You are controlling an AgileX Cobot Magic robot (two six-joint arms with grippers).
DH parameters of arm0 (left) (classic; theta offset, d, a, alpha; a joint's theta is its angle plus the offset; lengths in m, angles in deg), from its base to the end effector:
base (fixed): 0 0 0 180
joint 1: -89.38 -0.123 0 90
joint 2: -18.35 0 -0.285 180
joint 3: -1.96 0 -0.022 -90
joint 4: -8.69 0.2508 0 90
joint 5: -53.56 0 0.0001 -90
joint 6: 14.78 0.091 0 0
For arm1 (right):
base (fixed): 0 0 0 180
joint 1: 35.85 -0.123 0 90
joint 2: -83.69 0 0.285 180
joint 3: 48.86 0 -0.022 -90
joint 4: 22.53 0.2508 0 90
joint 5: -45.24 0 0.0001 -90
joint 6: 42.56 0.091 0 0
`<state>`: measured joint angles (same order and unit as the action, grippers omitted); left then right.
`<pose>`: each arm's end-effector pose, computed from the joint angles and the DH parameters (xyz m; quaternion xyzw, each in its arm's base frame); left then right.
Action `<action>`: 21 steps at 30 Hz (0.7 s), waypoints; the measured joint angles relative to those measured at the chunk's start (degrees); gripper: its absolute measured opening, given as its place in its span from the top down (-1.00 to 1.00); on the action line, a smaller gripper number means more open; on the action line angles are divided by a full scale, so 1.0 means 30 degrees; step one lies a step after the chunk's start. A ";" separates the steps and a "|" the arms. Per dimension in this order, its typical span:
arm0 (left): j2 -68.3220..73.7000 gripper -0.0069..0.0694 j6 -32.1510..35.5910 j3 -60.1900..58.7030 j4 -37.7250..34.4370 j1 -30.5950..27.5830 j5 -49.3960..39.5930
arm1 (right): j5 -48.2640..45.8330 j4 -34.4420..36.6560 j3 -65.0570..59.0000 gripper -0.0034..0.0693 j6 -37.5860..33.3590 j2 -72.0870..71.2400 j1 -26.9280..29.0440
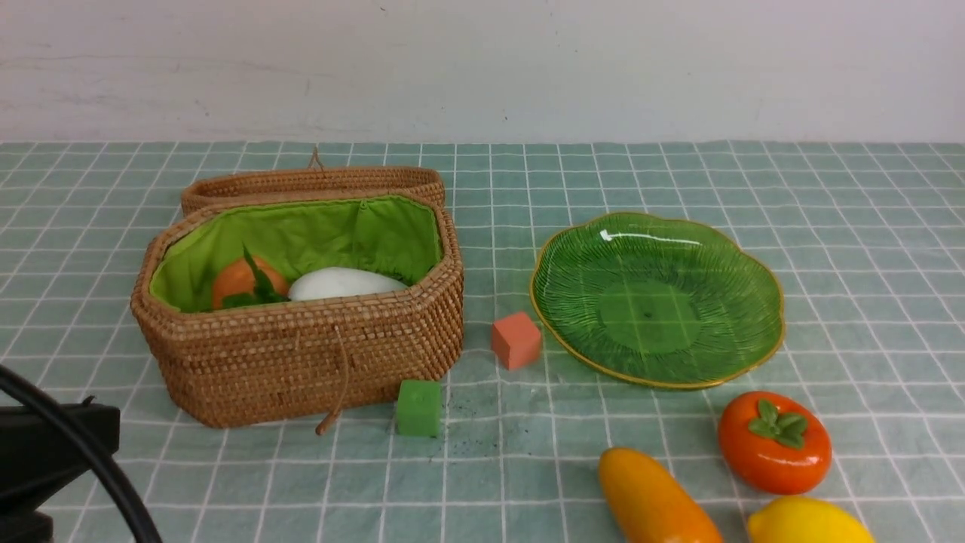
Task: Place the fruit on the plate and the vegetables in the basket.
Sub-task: Use the right arm to grab a mango and put it into the right plate
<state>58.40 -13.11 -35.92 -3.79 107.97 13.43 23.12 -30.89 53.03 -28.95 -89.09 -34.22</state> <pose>0.0931 -0.0447 0.3388 0.1153 0.8453 -0.1770 0.4908 0.0520 -0.0065 0.1741 0.0688 0.8020 -0.0002 0.5933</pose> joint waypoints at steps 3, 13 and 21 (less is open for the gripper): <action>0.0000 0.85 0.0000 -0.0156 0.0219 0.0000 0.1234 | 0.0000 0.0000 0.0000 0.25 0.0000 0.0000 0.0000; -0.5797 0.85 -0.1781 -0.4613 0.2086 -0.3969 0.4550 | 0.0000 0.0000 0.0000 0.25 0.0000 0.0000 0.0000; -1.0268 0.84 -0.1972 -0.9726 0.2577 -0.5896 0.4792 | 0.0000 0.0000 0.0000 0.25 0.0000 0.0000 0.0000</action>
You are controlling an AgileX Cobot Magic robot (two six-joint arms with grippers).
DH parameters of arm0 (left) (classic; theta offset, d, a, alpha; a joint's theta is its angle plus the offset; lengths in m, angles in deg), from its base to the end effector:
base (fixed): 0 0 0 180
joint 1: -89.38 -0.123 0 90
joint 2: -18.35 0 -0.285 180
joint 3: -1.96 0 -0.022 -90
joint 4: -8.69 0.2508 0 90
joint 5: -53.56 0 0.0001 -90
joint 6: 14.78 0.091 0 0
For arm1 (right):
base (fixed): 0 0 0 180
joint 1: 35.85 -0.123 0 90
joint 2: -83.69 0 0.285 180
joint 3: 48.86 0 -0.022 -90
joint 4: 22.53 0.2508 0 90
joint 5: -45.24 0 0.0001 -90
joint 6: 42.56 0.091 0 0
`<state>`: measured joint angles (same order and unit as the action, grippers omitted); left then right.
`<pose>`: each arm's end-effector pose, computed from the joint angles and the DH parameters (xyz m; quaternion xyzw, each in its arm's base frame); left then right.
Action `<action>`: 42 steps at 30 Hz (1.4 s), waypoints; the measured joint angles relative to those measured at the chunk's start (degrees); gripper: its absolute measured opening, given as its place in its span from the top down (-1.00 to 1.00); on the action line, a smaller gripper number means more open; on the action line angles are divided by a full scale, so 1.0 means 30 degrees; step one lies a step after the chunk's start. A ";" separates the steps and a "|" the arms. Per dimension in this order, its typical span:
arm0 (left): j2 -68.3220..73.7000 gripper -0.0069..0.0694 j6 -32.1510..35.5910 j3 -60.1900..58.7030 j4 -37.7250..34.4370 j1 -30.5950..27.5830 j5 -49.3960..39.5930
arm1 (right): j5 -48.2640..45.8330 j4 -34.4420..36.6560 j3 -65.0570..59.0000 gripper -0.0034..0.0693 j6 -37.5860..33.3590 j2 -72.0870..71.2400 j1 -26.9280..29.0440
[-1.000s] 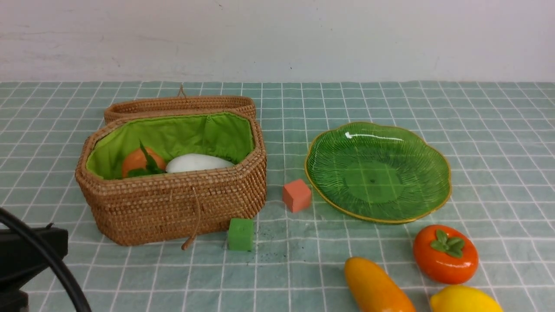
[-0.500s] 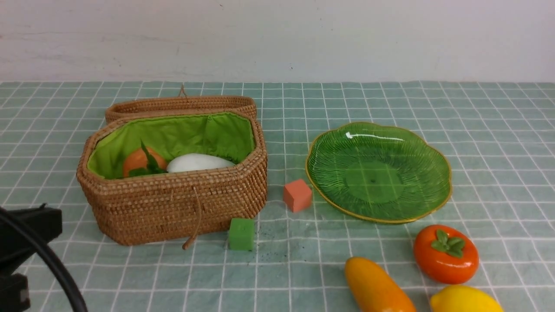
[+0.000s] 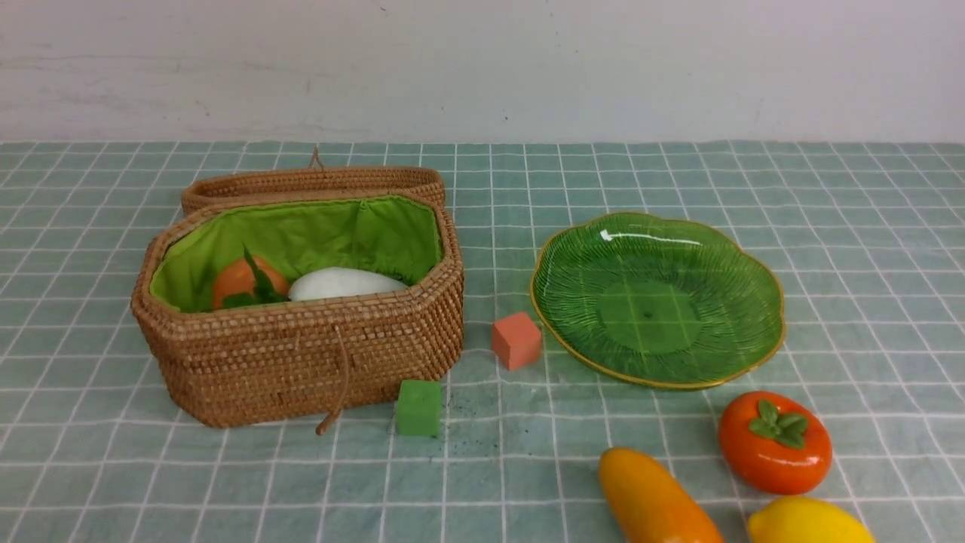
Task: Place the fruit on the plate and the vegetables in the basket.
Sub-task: Use the right arm to grab a mango and put it into the right plate
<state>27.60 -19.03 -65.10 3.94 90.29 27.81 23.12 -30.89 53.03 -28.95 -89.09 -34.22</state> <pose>0.0461 -0.0040 0.2306 -0.0403 0.7760 -0.0657 0.6260 0.0520 -0.0065 0.1741 0.0688 0.8020 -0.0002 0.5933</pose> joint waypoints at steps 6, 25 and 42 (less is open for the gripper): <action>-0.0656 0.83 0.0082 -0.3762 0.0148 -0.0457 0.0265 | 0.0000 0.0000 0.0000 0.25 0.0000 0.0000 0.0000; -0.0656 0.80 0.0207 -0.3930 0.0258 -0.0457 0.1736 | 0.0000 -0.0360 0.0000 0.25 0.0000 0.0000 0.0000; -0.0656 0.77 0.0229 -0.3930 0.0280 -0.0457 0.1736 | 1.6204 -0.1676 -0.0222 0.25 0.0056 0.0000 0.0000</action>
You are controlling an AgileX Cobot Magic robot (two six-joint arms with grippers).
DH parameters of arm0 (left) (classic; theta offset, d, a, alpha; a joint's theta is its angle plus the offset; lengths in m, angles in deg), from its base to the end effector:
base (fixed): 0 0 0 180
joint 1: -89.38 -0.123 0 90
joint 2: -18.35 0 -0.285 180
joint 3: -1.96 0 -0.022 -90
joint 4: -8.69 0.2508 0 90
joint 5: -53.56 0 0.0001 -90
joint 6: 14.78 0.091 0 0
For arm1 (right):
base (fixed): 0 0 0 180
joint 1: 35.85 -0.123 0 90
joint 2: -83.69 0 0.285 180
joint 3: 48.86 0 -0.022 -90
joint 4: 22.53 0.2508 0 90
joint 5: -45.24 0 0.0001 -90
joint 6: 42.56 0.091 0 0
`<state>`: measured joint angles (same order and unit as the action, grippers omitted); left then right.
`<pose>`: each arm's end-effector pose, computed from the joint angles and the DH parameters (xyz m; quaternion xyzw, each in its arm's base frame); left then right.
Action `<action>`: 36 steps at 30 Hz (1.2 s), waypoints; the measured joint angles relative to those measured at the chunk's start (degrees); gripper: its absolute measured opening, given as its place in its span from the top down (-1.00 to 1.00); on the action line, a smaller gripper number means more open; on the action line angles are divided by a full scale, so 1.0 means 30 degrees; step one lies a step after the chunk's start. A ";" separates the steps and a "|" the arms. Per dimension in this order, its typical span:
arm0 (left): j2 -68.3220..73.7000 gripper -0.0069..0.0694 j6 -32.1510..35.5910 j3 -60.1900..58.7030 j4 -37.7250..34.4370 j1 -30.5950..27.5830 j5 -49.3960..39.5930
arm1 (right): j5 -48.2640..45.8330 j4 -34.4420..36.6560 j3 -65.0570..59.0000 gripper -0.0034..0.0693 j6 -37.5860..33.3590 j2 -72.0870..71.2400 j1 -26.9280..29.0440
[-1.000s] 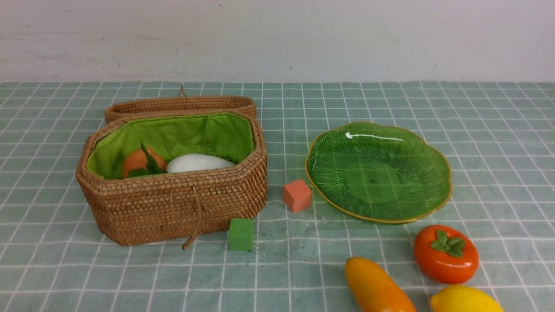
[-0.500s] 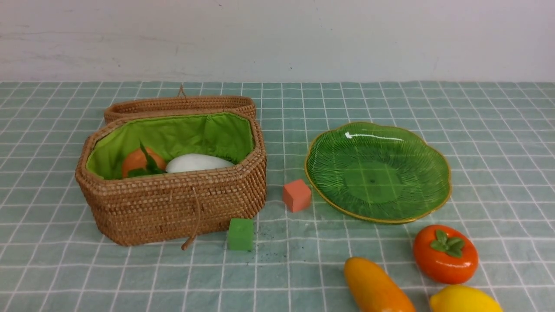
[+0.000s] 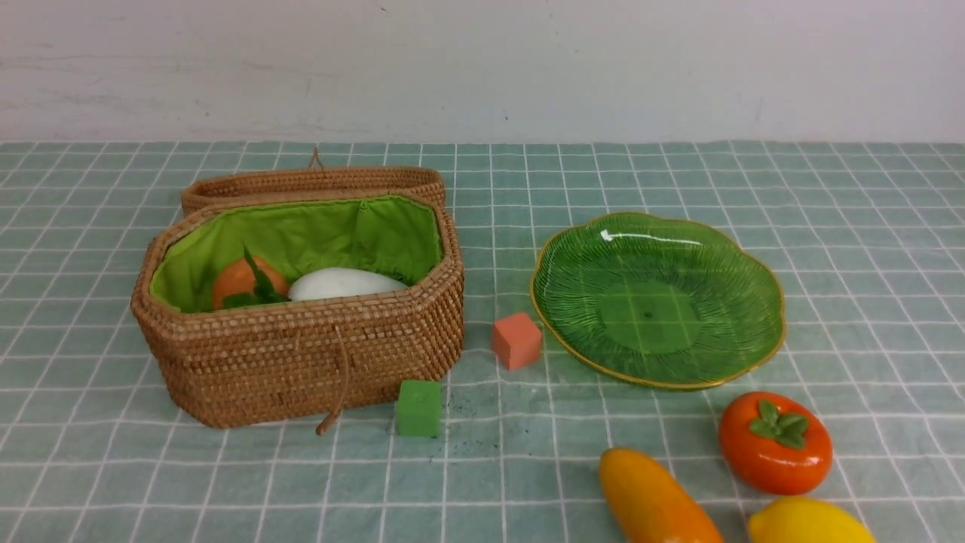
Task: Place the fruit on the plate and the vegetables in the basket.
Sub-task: Use the right arm to grab a mango and put it into the right plate
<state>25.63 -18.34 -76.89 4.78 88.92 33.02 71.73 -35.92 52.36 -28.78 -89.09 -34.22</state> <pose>0.0532 -0.0018 0.1719 -0.0466 0.8005 -0.0448 0.5958 0.0447 0.0081 0.2432 -0.0300 0.5015 0.0268 0.8642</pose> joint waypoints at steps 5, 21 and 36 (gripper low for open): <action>0.0000 0.77 0.0000 0.0000 0.0000 0.0000 0.0000 | -0.0158 0.1777 0.1335 0.25 0.3964 0.0000 0.0000; 0.0000 0.72 0.0000 0.0000 0.0000 0.0000 0.0000 | -1.8516 -0.1787 1.5664 0.25 0.5030 1.2733 0.0000; 0.0000 0.71 0.0000 0.0000 0.0000 0.0000 0.0000 | -2.3992 0.9039 1.8513 0.01 -0.5323 2.3456 -0.5977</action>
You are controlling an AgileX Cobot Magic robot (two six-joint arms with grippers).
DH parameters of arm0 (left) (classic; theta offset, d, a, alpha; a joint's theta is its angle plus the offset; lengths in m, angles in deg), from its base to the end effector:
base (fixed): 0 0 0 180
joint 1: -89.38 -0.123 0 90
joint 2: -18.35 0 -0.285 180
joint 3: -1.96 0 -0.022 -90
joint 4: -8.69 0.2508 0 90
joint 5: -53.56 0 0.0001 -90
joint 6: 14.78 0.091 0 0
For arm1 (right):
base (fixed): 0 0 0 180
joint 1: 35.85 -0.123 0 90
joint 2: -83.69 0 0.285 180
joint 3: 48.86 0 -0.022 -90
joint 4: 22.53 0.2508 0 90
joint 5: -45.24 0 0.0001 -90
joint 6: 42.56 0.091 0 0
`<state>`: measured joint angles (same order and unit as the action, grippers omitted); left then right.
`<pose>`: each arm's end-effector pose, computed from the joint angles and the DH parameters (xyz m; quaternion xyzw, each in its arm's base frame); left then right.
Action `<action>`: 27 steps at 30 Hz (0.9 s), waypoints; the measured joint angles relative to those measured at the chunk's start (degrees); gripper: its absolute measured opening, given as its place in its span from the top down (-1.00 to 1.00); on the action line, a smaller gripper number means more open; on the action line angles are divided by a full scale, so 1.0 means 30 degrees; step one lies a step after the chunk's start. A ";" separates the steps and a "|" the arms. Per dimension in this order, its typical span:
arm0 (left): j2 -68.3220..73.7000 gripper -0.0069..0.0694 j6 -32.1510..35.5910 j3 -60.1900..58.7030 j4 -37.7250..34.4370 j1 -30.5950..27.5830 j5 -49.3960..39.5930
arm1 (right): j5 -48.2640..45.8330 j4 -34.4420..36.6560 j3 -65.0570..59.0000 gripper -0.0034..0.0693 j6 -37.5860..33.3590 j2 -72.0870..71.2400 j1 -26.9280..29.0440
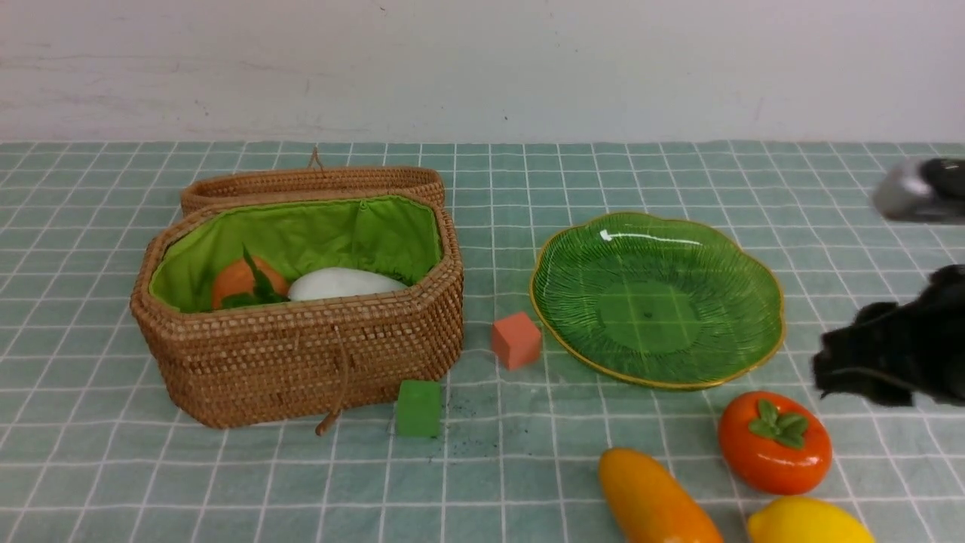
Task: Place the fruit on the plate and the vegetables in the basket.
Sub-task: Use the right arm to grab a mango and put it into the right plate
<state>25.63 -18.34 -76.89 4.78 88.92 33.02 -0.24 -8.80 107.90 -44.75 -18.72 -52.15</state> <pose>0.0532 -0.0018 0.1719 -0.0466 0.8005 -0.0448 0.5958 0.2260 0.0821 0.3019 -0.0979 0.9468 0.1404 0.2725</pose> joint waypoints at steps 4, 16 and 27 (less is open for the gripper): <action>0.0000 0.70 0.0000 0.0000 0.0000 0.0000 0.0000 | -0.1821 -0.0343 0.1981 -0.39 -0.0926 0.2719 -0.3030; 0.0000 0.69 0.0000 0.0000 0.0000 0.0000 0.0000 | -0.0382 -0.2869 0.2651 -0.84 -0.0437 0.9540 -0.6787; 0.0000 0.67 0.0000 0.0000 0.0000 0.0000 0.0000 | -0.1696 -0.2843 0.3638 -0.71 -0.0292 1.0273 -0.6787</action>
<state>25.63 -18.34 -76.89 4.78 88.92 33.02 -5.33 -17.33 118.82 -45.62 12.09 -72.51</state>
